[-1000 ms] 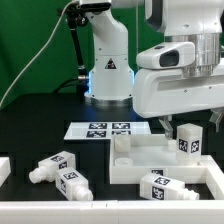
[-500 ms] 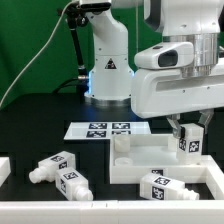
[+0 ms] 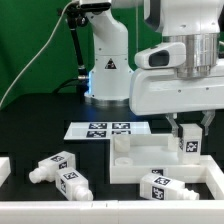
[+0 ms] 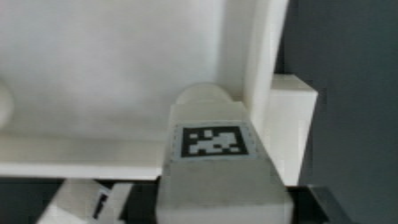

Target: Assemble one leg

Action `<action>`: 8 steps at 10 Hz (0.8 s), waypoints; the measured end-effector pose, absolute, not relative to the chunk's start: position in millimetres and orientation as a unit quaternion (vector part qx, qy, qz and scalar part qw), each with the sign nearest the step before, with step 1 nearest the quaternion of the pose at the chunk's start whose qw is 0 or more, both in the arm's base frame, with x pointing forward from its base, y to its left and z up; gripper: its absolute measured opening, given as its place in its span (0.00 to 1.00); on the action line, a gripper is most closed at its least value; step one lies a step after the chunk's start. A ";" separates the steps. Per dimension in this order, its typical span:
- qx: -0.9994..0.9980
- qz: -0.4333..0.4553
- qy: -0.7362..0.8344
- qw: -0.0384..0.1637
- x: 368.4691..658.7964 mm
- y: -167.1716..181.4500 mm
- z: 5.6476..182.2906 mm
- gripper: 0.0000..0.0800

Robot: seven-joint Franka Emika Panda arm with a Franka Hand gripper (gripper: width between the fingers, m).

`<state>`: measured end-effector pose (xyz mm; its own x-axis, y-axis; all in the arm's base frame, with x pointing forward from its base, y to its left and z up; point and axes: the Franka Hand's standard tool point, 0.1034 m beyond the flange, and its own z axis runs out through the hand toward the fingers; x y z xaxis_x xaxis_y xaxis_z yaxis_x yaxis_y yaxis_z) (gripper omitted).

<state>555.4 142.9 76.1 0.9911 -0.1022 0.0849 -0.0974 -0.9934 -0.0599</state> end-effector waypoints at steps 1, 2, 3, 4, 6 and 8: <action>-0.992 -0.046 0.117 0.032 555.3 142.4 76.0 0.35; -0.982 -0.046 0.180 0.033 555.9 140.3 76.0 0.35; -0.968 -0.040 0.247 0.030 555.0 137.8 75.9 0.35; -0.952 -0.030 0.304 0.025 553.5 135.7 76.1 0.35; -0.928 -0.025 0.372 0.026 552.6 132.1 76.1 0.36; -0.918 -0.023 0.394 0.027 552.0 131.6 75.1 0.36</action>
Offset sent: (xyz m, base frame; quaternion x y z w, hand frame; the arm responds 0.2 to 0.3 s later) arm -0.0073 -0.0024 -0.0074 -0.0744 -0.0446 0.3344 0.9384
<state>552.0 131.6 75.1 0.6880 -0.7255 0.0207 -0.7230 -0.6875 -0.0676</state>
